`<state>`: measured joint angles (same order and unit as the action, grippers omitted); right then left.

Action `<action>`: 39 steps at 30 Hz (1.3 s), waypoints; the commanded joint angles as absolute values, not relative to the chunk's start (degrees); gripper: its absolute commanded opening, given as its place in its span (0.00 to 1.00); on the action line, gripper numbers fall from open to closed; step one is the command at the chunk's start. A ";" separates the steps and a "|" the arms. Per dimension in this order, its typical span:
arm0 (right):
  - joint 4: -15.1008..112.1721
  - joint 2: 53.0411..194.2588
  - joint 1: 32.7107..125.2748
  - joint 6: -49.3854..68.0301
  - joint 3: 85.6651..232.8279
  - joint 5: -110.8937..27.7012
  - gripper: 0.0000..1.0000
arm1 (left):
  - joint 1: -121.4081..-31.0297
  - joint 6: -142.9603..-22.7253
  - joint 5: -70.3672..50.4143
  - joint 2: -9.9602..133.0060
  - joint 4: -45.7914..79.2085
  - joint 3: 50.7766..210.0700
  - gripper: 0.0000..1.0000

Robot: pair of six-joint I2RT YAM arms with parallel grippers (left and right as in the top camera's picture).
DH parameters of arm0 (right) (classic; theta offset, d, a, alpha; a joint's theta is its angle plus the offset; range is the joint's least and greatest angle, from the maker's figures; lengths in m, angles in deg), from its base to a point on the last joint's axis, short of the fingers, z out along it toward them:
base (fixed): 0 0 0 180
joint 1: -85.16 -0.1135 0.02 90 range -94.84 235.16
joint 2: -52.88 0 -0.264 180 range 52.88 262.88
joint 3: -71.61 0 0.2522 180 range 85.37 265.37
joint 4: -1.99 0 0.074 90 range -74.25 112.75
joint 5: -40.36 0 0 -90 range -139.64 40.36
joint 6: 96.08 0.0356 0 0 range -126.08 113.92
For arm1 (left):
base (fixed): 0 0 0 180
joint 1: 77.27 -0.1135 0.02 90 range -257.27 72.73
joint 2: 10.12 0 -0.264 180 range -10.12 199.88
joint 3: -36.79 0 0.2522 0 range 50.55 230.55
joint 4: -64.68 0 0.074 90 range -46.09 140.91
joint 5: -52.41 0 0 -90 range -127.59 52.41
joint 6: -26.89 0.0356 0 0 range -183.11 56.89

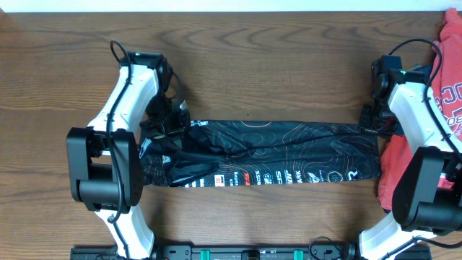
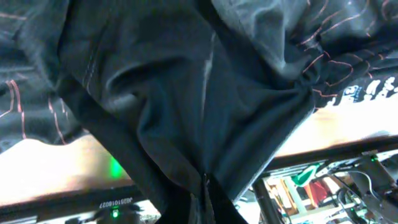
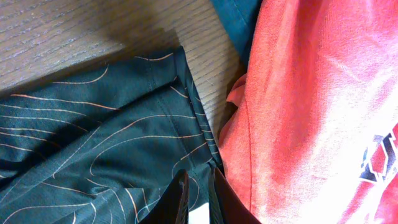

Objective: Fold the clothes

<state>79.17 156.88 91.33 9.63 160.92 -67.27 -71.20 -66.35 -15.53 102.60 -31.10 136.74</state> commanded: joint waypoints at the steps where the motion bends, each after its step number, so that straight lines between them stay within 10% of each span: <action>1: 79.85 157.41 91.20 9.50 160.57 -68.29 0.11 | -71.29 -67.31 -16.27 102.58 -30.78 133.96 0.06; 18: 80.48 157.41 91.20 9.52 160.57 -68.29 0.12 | -71.33 -71.16 -20.53 102.58 -16.15 129.99 0.09; 24: 80.48 157.41 91.20 9.52 160.57 -68.27 0.12 | -71.33 -71.16 -20.53 102.60 -12.85 129.99 0.47; 39: 81.14 157.41 91.20 9.50 160.57 -68.29 0.14 | -71.75 -71.12 -20.58 102.45 -13.68 131.19 0.13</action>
<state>81.07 156.88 91.33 9.63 160.87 -67.27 -71.22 -70.99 -20.01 102.60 -12.68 129.75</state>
